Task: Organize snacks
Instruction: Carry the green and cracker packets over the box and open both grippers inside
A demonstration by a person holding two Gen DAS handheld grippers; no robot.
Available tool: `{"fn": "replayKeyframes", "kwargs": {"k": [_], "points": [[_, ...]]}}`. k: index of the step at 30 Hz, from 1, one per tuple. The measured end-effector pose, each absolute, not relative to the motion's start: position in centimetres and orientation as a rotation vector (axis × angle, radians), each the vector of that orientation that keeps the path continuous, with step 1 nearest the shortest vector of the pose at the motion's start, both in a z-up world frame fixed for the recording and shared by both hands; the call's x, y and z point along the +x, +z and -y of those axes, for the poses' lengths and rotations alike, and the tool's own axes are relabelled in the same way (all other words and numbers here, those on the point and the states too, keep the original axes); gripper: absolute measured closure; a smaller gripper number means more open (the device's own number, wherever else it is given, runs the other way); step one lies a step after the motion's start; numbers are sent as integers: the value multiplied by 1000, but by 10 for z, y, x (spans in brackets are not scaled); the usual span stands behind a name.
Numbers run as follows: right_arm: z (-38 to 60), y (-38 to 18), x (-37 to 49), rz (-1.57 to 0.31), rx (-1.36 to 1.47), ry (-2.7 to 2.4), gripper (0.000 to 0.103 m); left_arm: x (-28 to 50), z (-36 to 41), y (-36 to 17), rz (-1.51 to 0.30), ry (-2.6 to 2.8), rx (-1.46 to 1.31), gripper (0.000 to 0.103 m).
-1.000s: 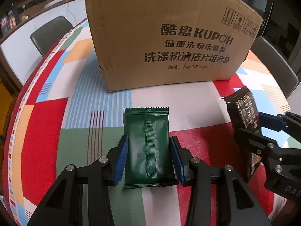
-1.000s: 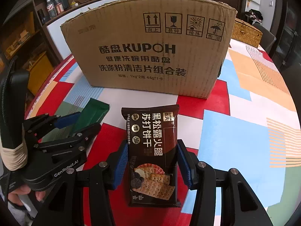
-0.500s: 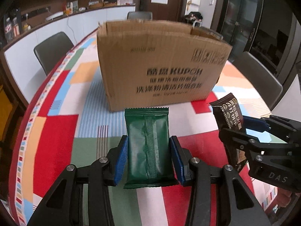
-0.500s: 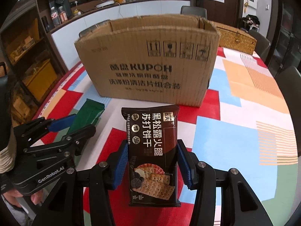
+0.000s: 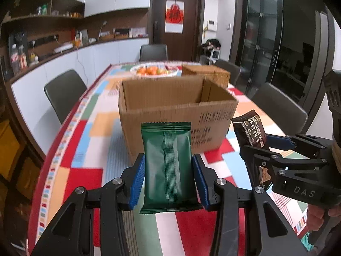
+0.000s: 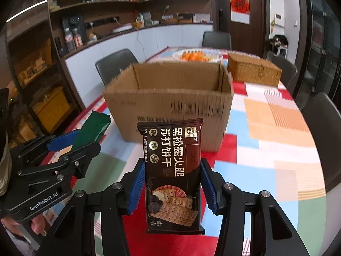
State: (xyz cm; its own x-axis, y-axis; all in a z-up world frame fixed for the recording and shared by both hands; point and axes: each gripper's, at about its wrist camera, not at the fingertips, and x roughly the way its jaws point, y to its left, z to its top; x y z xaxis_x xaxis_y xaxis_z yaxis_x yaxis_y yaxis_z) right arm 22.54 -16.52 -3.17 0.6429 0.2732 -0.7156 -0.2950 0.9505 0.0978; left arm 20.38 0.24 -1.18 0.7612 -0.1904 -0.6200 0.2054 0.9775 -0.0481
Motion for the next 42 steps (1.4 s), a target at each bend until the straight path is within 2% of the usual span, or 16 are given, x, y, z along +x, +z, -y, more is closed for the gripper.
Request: {"fn": "replayKeyframes", "kwargs": {"k": [9,26,33,42], "points": [[168,5,232,-706,-16,323,53,212,-2,22,-582,-212,35,60],[163,56,283,-573,-25,315,53,275,-10,57,-542,-215,28,60],[160,61,324,-587,-31,300,53,318,-14,56,-597,-243,-13,60],[151,42,371,-661,-33,291,53,371,-12,29,-709,-248,-11,60]]}}
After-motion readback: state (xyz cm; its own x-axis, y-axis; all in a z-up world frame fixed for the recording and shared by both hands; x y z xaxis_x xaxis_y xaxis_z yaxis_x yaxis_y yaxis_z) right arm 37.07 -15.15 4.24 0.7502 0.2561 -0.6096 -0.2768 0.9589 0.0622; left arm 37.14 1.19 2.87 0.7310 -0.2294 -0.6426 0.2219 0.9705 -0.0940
